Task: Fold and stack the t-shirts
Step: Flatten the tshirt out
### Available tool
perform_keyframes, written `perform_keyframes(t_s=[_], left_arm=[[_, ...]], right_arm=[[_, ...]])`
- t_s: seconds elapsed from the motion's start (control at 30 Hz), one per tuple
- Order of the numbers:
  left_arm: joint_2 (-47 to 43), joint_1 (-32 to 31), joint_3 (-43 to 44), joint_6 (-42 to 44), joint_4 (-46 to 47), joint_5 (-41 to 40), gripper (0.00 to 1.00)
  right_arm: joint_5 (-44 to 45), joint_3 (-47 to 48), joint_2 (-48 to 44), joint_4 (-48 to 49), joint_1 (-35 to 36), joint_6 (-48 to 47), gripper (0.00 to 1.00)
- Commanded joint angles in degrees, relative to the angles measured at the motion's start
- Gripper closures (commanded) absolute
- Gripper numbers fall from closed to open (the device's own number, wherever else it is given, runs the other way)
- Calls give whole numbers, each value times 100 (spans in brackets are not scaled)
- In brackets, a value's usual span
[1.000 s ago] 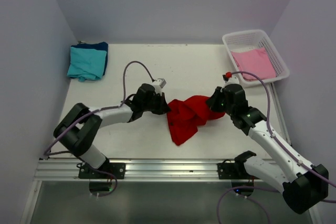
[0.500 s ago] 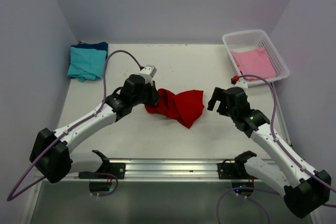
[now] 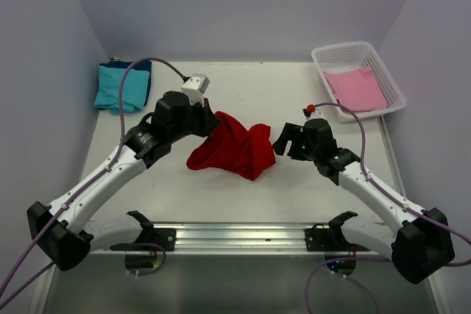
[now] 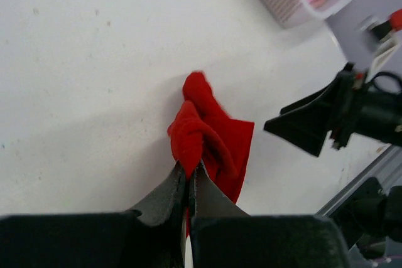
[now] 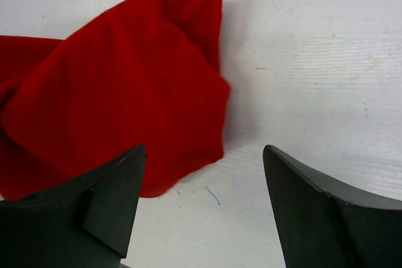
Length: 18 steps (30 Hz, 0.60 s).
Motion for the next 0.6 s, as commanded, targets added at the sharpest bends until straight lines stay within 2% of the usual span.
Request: perform_keyframes(t_s=[0.0, 0.17, 0.37, 0.43, 0.57], left_arm=[[-372, 32, 1077, 214, -210, -136, 100], [-346, 32, 2078, 187, -465, 83, 100], [-92, 23, 2844, 170, -738, 311, 100], [5, 32, 2959, 143, -816, 408, 100], [128, 23, 3336, 135, -975, 444, 100]], right_arm=[[-150, 41, -166, 492, 15, 11, 21], [-159, 41, -228, 527, 24, 37, 21], [-308, -20, -176, 720, 24, 116, 20], [-667, -90, -88, 904, 24, 151, 19], [-1695, -327, 220, 2017, 41, 414, 19]])
